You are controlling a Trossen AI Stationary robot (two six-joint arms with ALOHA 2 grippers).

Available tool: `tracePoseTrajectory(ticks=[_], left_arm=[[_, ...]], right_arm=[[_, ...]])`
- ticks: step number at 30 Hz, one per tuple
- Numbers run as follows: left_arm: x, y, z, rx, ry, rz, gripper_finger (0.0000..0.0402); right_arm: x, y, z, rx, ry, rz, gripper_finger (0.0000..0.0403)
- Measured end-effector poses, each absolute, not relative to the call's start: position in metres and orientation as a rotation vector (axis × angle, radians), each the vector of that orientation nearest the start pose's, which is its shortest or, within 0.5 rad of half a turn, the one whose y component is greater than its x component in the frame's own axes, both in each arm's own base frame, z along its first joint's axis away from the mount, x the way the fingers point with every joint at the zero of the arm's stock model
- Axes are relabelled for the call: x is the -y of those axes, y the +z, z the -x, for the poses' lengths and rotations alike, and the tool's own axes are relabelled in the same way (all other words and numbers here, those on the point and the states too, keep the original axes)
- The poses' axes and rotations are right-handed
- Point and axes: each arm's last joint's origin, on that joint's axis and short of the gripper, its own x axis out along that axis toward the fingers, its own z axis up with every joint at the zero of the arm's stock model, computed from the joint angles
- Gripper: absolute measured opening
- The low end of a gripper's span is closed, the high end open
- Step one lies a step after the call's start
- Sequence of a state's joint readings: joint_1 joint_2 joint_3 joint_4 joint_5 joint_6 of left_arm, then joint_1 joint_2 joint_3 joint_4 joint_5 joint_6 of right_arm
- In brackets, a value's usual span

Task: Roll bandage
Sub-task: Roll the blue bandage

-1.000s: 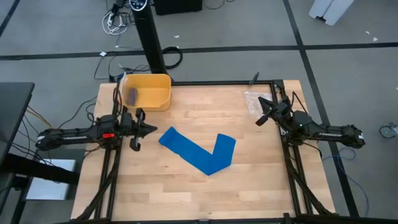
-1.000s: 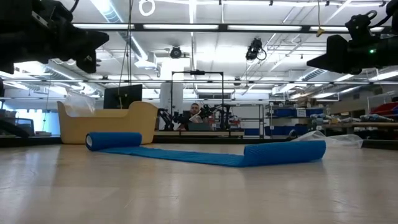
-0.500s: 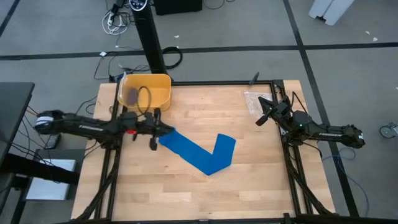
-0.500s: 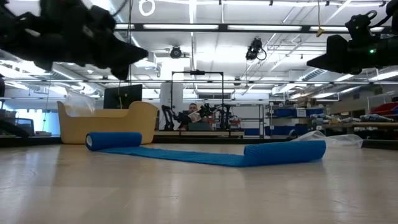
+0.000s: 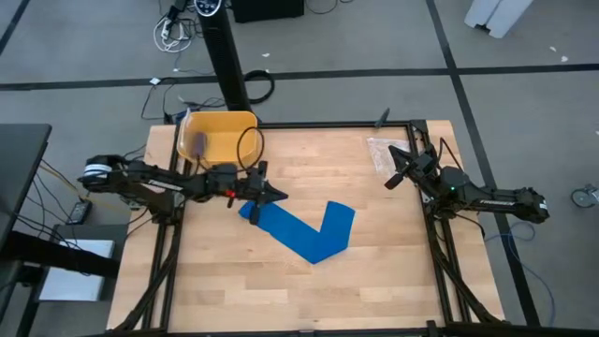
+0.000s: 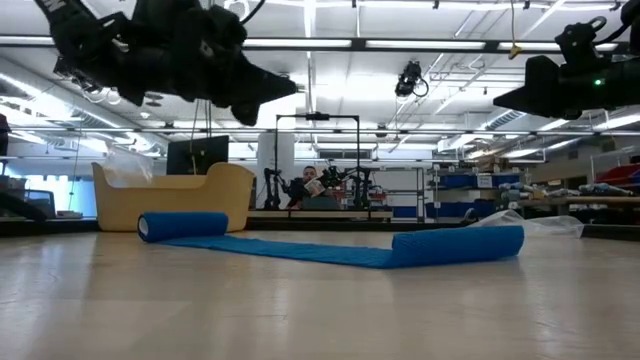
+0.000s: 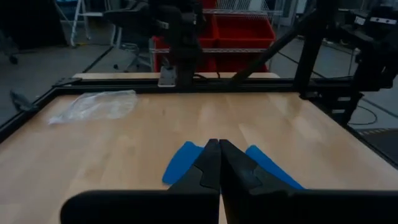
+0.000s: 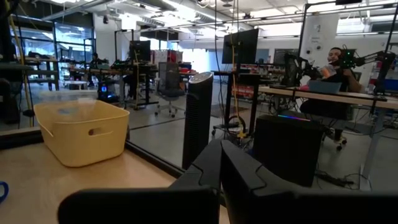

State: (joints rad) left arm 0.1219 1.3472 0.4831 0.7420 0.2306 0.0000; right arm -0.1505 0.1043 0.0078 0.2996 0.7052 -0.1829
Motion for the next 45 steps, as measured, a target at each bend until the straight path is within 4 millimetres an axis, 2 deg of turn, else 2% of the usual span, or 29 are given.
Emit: tracePoseTrajectory(ticks=[6, 10, 16, 25, 29, 33, 38, 45], left_arm=[[-0.017, 0.223, -0.279, -0.216, -0.136, -0.069, 0.0002], [-0.015, 0.226, -0.287, -0.313, -0.088, -0.111, 0.0002], [-0.015, 0.205, -0.314, -0.396, -0.068, -0.095, 0.0002], [-0.022, 0.169, -0.394, -0.438, -0.017, -0.068, 0.0017], [-0.032, 0.156, -0.419, -0.544, 0.038, -0.049, 0.0032], [-0.038, 0.145, -0.435, -0.665, 0.070, -0.047, 0.0047], [-0.045, 0.142, -0.451, -0.674, 0.071, -0.040, 0.0060], [-0.057, 0.133, -0.451, -0.742, 0.091, -0.025, 0.0061]], right_arm=[[0.033, 0.185, -0.091, 0.121, -0.874, 0.115, 0.0007], [0.035, 0.186, -0.090, 0.132, -0.890, 0.113, 0.0008], [0.035, 0.186, -0.090, 0.135, -0.891, 0.112, 0.0006], [0.035, 0.186, -0.090, 0.135, -0.891, 0.111, 0.0008], [0.035, 0.187, -0.090, 0.140, -0.891, 0.105, 0.0007], [0.035, 0.187, -0.090, 0.144, -0.891, 0.105, 0.0007], [0.035, 0.187, -0.090, 0.145, -0.891, 0.105, 0.0007], [0.034, 0.187, -0.090, 0.147, -0.876, 0.107, 0.0008]])
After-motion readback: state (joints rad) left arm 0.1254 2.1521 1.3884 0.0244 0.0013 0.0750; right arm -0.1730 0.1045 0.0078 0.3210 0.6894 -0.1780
